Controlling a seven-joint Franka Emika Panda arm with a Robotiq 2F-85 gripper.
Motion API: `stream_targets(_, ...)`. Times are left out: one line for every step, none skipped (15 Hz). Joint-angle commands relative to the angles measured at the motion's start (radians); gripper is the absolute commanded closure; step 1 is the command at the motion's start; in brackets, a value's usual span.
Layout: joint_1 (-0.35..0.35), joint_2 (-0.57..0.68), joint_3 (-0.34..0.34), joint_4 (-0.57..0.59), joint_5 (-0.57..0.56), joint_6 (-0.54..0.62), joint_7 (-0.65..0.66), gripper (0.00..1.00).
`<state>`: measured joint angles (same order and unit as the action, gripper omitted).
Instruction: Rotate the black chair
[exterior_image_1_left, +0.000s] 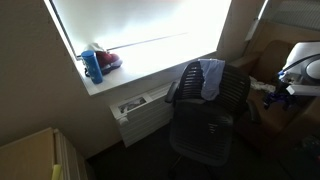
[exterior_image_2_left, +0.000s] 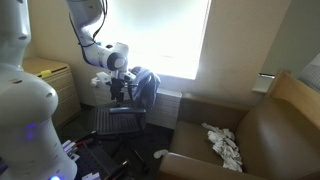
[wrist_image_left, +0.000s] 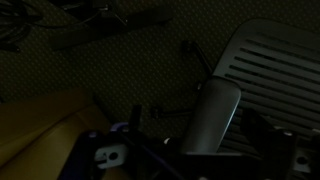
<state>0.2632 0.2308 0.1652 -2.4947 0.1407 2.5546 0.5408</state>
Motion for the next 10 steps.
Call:
stream_targets(0.004,0.099,-0.021,0.018,0.007,0.057,0.041,0.0)
stream_targets(0.013,0.126,-0.029,0.02,0.002,0.082,0.068,0.0)
stream_targets(0.028,0.159,-0.038,0.023,-0.015,0.126,0.091,0.0)
stream_targets(0.045,0.182,-0.047,0.025,-0.027,0.171,0.11,0.0)
stream_targets(0.066,0.206,-0.058,0.029,-0.034,0.229,0.131,0.0)
stream_targets(0.091,0.228,-0.068,0.032,-0.037,0.288,0.152,0.0)
stream_targets(0.136,0.249,-0.094,0.032,-0.053,0.365,0.187,0.0)
stream_targets(0.19,0.268,-0.136,0.035,-0.078,0.42,0.215,0.0)
stream_targets(0.256,0.291,-0.191,0.041,-0.102,0.477,0.246,0.0)
stream_targets(0.316,0.311,-0.244,0.048,-0.111,0.517,0.27,0.0)
